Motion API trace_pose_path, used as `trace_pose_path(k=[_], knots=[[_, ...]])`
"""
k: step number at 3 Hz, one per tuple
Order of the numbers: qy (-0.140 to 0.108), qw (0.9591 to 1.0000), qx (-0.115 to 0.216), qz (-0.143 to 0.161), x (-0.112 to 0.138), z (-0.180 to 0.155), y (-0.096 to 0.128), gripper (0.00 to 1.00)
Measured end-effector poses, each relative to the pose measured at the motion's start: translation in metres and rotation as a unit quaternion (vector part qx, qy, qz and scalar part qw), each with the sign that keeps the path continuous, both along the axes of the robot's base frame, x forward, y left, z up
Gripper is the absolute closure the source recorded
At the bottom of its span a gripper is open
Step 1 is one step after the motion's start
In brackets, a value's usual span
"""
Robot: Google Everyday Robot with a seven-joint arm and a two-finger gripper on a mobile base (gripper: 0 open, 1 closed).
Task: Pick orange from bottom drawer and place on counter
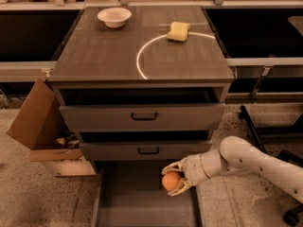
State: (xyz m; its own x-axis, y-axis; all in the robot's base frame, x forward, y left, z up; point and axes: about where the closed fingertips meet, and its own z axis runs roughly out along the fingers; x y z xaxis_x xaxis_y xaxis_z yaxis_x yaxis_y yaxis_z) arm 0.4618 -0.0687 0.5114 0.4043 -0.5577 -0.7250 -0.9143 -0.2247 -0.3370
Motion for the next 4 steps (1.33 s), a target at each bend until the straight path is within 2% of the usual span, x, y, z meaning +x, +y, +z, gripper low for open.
trace_pose_path(k=[1,2,3,4], knots=[[-0.027,0.9981,0.008,0.055,-0.012,0.014,0.002,1.00],[-0.030,0.9974,0.009,0.064,-0.014,0.014,0.003,1.00],[-0.033,0.9963,0.030,0.074,-0.016,0.031,0.002,1.00],[-0.038,0.9950,0.052,0.076,-0.023,0.077,-0.007,1.00]])
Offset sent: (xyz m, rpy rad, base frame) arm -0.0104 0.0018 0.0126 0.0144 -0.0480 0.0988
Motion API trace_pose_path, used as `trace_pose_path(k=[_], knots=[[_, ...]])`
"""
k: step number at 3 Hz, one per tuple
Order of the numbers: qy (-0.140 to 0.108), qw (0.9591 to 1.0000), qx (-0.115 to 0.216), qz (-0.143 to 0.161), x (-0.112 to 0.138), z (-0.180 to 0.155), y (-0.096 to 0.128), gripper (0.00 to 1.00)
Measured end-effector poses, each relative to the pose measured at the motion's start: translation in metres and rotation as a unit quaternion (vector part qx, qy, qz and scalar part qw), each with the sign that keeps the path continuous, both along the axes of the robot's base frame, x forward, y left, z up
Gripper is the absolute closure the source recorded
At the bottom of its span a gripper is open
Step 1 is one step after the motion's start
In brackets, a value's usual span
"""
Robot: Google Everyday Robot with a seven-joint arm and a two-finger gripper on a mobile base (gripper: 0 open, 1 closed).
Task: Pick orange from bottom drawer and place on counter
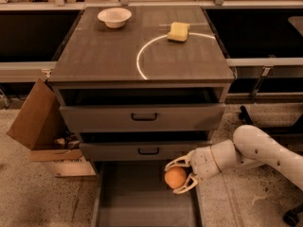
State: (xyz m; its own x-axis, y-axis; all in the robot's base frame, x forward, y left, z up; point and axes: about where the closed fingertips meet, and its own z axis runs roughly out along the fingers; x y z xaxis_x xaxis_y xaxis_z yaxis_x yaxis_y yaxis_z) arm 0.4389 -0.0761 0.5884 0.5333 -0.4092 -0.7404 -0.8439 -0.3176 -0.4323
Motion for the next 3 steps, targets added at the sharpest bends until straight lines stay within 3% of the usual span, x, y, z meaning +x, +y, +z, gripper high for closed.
trace_pose_path(k=[1,3], knots=[[-0.007,0.9999,0.002,-0.013,-0.006,0.050,-0.012,1.00],[-0.008,0.9960,0.002,-0.088,0.014,0.141,-0.050,1.00]])
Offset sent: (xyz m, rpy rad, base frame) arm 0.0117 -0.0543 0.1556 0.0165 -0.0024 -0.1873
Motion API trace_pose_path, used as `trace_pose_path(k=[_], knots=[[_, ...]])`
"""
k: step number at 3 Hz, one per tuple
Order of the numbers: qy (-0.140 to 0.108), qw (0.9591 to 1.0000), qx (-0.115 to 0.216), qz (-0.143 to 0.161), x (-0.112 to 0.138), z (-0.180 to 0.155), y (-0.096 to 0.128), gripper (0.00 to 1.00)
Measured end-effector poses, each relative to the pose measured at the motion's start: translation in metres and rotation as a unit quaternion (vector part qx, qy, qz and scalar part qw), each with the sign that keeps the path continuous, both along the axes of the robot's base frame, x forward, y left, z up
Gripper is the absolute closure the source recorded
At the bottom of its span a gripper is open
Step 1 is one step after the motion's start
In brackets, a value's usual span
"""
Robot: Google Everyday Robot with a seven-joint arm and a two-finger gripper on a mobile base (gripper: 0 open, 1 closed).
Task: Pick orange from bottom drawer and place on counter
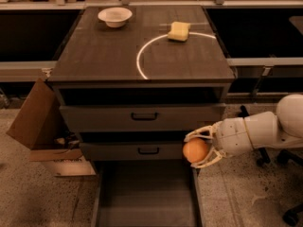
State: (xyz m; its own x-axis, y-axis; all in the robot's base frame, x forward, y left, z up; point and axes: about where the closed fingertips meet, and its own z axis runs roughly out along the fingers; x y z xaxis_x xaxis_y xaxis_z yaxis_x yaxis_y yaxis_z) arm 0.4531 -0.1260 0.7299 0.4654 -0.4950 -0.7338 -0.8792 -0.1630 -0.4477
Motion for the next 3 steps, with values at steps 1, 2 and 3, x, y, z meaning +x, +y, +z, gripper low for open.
trace_pose_path(k=[1,2,3], knots=[[0.000,1.0000,0.000,0.000,0.000,0.000,0.000,1.00],[-0.005,0.9995,0.030,-0.007,0.008,0.016,-0.005,1.00],[-0.013,0.9972,0.071,-0.019,0.035,0.063,-0.020,1.00]])
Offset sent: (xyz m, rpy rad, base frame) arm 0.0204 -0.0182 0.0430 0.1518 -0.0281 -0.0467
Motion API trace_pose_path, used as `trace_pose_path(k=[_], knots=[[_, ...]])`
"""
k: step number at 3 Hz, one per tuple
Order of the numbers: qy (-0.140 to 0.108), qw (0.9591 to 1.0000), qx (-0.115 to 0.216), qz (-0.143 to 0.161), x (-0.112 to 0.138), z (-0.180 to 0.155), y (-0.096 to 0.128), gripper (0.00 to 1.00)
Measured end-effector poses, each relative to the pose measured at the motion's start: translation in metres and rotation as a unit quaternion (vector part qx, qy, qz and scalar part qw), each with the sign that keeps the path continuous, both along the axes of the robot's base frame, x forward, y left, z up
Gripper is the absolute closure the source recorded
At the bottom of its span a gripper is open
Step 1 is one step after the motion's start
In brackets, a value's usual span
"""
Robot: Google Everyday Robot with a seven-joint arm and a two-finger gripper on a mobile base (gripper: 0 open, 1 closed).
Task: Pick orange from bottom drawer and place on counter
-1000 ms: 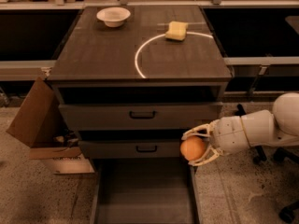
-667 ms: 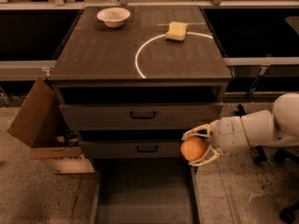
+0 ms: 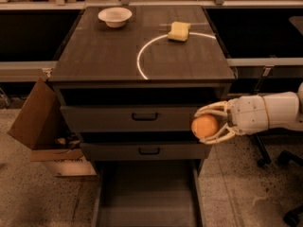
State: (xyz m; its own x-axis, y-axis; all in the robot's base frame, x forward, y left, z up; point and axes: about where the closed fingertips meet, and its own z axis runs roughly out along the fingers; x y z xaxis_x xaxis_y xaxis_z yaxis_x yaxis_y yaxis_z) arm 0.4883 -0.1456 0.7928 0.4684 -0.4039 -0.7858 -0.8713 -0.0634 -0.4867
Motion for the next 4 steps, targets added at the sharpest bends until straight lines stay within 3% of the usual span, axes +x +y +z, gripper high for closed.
trace_pose_path(k=[1,3,4], knots=[[0.010,0.9998,0.015,-0.010,0.022,0.027,-0.008,1.00],[0.064,0.9964,0.013,-0.055,0.082,0.069,-0.018,1.00],[0.038,0.9986,-0.008,-0.036,0.096,0.081,-0.010,1.00]])
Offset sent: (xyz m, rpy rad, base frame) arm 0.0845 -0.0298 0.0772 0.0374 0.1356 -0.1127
